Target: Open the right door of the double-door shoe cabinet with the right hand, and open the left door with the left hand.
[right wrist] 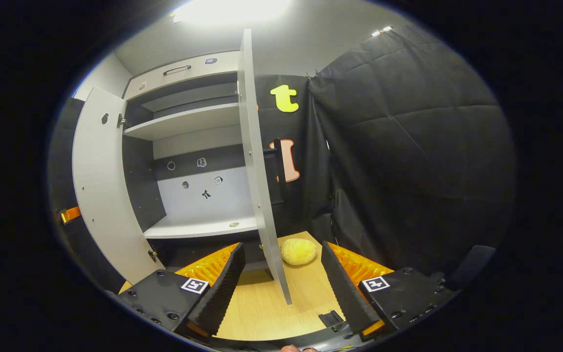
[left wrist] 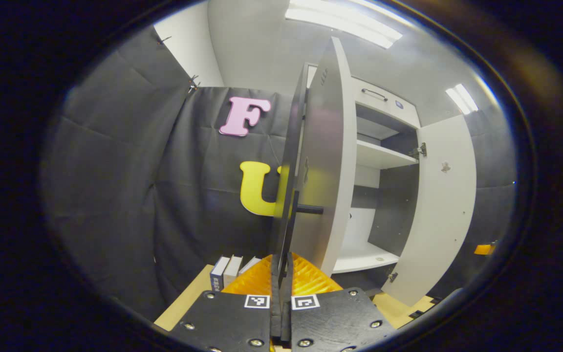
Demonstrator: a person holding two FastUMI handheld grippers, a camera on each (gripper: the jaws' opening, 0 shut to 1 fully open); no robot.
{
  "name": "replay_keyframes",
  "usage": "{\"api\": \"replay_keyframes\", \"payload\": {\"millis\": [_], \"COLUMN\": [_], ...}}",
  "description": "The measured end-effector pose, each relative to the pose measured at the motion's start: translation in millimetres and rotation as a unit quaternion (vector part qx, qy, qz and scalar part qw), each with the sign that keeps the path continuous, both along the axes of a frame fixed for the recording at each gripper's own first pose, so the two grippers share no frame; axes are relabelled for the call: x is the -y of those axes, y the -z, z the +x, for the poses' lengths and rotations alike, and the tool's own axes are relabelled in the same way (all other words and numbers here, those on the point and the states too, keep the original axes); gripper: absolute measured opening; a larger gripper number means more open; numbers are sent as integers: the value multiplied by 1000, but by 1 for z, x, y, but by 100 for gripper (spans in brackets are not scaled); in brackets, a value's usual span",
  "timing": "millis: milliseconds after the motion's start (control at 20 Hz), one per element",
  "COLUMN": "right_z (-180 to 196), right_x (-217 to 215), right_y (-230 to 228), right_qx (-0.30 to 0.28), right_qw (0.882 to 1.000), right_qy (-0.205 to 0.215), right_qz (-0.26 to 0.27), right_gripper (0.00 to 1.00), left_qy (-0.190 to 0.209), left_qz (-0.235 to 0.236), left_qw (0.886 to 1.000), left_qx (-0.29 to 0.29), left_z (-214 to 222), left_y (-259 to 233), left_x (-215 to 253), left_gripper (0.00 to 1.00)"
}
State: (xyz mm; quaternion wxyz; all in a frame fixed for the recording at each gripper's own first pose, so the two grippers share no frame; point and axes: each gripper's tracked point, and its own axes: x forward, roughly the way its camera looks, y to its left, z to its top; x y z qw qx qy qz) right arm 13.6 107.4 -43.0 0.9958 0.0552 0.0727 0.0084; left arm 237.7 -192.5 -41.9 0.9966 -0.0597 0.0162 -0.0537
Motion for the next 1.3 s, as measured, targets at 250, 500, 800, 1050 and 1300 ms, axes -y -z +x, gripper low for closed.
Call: {"api": "replay_keyframes", "payload": {"millis": [250,500,800,1050,1300], "right_z": [14,19,14,3,-5], "right_x": [-10,-37,-64,-69,-81], "right_y": [-9,-19,-15,5,18], "right_qx": [10,29,43,35,37], "right_qw": [1000,999,998,999,998], "right_qy": [-9,-37,-51,-35,-43], "right_qz": [6,2,-4,-9,-41], "right_gripper": [98,98,98,98,98], "left_qy": [-56,-87,-98,-90,-68], "left_qz": [12,7,30,34,48], "left_qw": [998,995,995,995,996], "left_qx": [20,45,11,8,-12], "left_z": [-53,-92,-119,-133,-124], "left_y": [-19,-26,25,46,68], "left_x": [-16,-7,16,45,76], "left_gripper": [1,36,95,95,95]}}
